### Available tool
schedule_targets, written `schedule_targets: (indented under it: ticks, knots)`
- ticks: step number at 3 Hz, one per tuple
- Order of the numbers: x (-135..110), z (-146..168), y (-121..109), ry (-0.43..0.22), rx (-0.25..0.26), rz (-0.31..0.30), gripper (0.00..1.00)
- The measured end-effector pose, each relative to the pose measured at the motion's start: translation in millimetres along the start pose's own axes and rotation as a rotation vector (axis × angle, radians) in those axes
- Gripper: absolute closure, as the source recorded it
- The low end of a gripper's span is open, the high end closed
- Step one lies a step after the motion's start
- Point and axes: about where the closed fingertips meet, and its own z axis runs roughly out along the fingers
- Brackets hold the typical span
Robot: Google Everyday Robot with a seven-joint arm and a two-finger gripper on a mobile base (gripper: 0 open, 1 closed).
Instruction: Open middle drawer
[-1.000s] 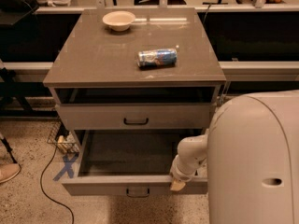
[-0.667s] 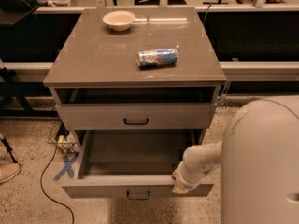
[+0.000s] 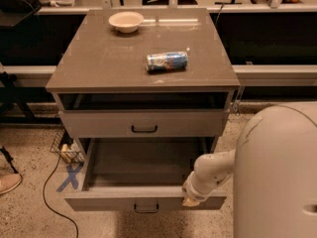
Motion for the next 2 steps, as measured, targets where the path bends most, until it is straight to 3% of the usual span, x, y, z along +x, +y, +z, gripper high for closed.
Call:
schedule_targets:
  ticks: [2]
  knots:
    - [0.0, 1.5, 1.6, 0.0, -0.004, -0.001, 0.15]
